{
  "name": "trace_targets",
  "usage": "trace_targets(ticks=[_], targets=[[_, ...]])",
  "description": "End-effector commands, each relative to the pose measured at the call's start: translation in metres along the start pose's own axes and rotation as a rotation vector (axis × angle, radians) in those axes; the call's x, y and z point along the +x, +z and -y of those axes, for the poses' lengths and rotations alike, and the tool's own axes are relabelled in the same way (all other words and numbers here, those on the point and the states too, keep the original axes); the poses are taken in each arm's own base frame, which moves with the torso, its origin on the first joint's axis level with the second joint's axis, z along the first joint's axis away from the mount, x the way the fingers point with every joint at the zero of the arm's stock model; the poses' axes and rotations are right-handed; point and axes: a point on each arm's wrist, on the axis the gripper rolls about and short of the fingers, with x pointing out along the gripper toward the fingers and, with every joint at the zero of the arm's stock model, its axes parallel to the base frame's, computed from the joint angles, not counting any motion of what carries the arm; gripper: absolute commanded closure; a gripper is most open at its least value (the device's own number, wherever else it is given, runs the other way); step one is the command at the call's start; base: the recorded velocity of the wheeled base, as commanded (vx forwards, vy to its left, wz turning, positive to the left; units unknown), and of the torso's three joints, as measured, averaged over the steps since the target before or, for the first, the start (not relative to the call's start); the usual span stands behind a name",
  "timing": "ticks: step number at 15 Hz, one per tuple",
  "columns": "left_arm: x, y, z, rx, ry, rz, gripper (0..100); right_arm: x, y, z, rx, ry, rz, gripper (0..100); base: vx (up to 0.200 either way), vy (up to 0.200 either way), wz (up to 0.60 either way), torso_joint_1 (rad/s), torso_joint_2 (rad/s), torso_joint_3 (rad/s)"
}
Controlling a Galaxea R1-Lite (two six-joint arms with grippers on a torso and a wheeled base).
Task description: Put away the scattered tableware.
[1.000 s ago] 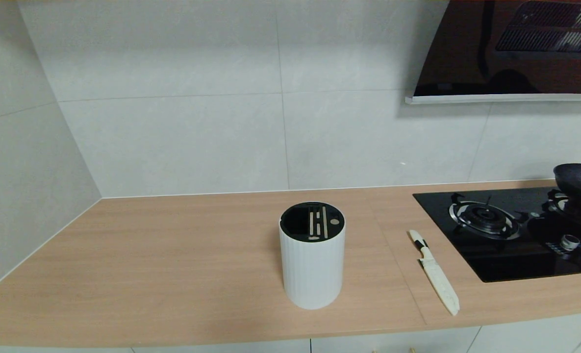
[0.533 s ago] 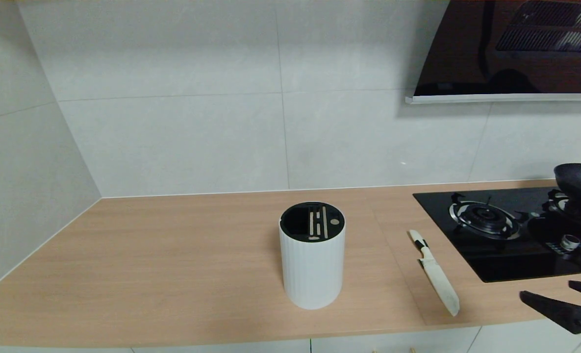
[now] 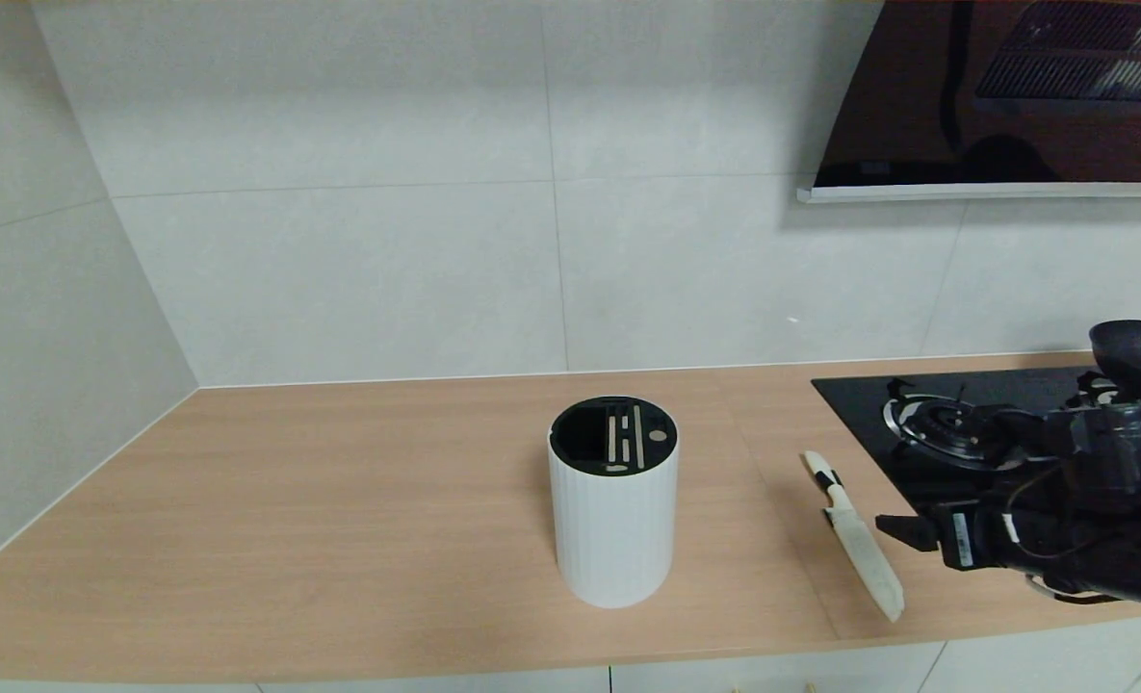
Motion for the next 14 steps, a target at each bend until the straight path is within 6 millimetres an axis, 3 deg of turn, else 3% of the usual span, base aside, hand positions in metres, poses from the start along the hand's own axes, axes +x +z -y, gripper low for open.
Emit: trace_targets(ticks=[1, 5, 10, 14], targets=[[0.0, 0.0, 0.0, -0.001, 0.001, 0.0, 0, 0.063, -0.027, 0.002, -0.003, -0.052, -0.089, 0, 0.0, 0.0, 0.0, 0.0, 0.0, 0.0], [0.0, 0.0, 0.0, -0.001, 0.001, 0.0, 0, 0.099, -0.051, 0.003, -0.005, -0.084, -0.095, 0, 0.0, 0.0, 0.0, 0.0, 0.0, 0.0], [0.0, 0.0, 0.0, -0.001, 0.001, 0.0, 0, 0.126, -0.051, 0.004, 0.006, -0.106, -0.029, 0, 0.0, 0.0, 0.0, 0.0, 0.0, 0.0], [0.0, 0.0, 0.0, -0.001, 0.001, 0.0, 0, 0.137, -0.047, 0.002, 0.041, -0.114, 0.012, 0, 0.0, 0.0, 0.0, 0.0, 0.0, 0.0]])
